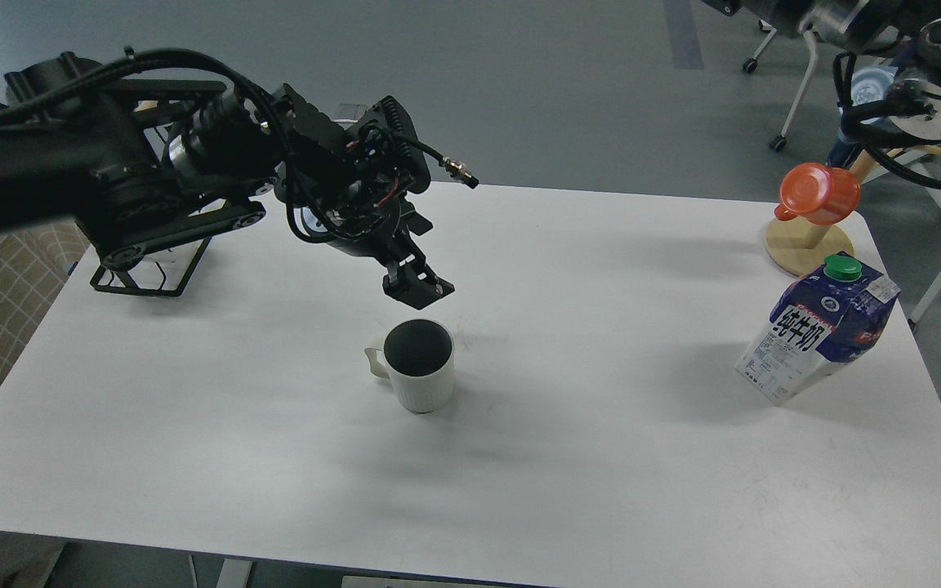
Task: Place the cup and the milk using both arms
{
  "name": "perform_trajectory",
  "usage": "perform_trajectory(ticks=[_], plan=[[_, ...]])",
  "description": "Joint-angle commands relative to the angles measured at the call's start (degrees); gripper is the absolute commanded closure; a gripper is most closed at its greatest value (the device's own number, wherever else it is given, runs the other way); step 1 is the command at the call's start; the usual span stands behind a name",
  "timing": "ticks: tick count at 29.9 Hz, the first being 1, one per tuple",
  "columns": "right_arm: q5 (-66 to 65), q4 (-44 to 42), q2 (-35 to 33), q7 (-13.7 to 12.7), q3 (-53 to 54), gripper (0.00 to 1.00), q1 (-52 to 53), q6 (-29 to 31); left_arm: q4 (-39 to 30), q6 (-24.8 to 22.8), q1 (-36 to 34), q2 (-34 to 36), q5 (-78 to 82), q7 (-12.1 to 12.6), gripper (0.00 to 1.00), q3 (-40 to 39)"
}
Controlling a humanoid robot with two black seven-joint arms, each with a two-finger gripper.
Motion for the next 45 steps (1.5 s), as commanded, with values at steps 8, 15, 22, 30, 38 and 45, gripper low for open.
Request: perform_trajectory(ticks=[8,15,22,30,38,45], plan=[[-22.32,22.3,-28.33,0.0,-1.13,0.0,-0.02,-1.81,7.73,-0.01,-0.74,3.73,-25.93,0.02,0.03,-17.1],[-42.98,37.96,-49.79,0.0,-1.57,0.0,-3.79,-9.97,18.91,-0.01,7.51,0.22,-52.02,0.02,0.02,-25.2],[-58.82,42.82,-62.65,0.0,-9.47,0.0,-5.56,-26.58,18.92,5.23,13.5,0.92,-65.69,0.02,0.02,-25.91],[-70.43,37.81,-65.03,0.0,-29.15,0.0,-5.65,-48.1,18.92,6.46,16.49,0.39,-66.04,0.02,0.02,-29.16],[-71.75,32.27,-60.2,0.0,-44.02,0.0,-5.82,-48.1,18.57,6.37,18.25,0.13,-65.95,0.02,0.02,-30.92],[-71.05,32.62,-53.17,0.0,-43.84,0.0,-5.73,-48.1,18.57,6.37,18.6,-1.28,-66.04,0.02,0.02,-31.01]])
